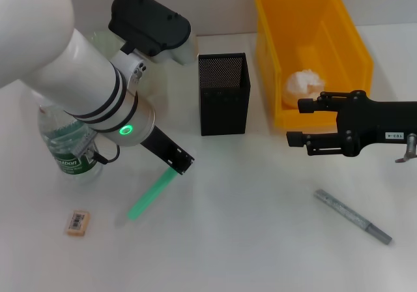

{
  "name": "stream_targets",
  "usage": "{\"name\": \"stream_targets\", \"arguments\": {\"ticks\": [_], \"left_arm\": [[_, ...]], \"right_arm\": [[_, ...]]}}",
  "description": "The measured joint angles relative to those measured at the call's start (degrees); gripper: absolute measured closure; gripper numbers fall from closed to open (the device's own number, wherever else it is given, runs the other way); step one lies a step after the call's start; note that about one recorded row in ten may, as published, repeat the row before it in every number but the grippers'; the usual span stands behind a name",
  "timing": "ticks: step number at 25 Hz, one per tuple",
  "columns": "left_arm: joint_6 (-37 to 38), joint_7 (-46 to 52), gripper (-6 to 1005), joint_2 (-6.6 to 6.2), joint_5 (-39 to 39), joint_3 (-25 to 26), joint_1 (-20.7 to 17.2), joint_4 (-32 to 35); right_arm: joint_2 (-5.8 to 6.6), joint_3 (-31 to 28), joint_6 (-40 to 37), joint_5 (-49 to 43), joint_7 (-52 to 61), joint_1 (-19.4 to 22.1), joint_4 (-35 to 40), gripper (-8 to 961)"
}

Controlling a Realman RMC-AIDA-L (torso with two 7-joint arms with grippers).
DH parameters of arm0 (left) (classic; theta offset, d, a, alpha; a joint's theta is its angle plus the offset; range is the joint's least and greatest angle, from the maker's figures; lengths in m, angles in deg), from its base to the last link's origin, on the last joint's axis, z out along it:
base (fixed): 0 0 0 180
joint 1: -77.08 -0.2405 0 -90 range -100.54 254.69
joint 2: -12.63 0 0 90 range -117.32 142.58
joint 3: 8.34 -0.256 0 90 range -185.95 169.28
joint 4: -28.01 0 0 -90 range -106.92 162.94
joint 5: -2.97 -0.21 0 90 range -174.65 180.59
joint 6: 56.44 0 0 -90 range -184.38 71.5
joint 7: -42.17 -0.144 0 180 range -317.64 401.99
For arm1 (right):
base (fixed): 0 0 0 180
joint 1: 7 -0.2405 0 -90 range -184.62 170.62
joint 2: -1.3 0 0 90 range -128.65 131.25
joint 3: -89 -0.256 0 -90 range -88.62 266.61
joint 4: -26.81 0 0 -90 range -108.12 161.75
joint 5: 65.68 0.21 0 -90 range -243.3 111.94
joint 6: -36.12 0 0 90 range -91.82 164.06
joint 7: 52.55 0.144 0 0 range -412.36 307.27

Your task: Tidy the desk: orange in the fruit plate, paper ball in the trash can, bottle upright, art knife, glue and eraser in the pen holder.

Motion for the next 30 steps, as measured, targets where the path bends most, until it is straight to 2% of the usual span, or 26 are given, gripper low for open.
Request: {"name": "stream_targets", "arguments": {"ticks": [12,17,30], "left_arm": [[-0.1,0.0,806,-0.05,-0.3,1.8,-1.4,3.7],[0.1,0.0,806,-0.24,-0.5,2.9,-2.3,7.2],[0.8,0.0,805,-0.27,-2.0,4.0,-2.4,10.7]], "right_arm": [[0.05,0.0,0.3,0.0,-0.2,0.2,-0.7,189],[0.06,0.0,0.4,0.0,-0.2,0.2,-0.7,189],[0.06,0.0,0.4,0.0,-0.2,0.4,-0.8,190]]}}
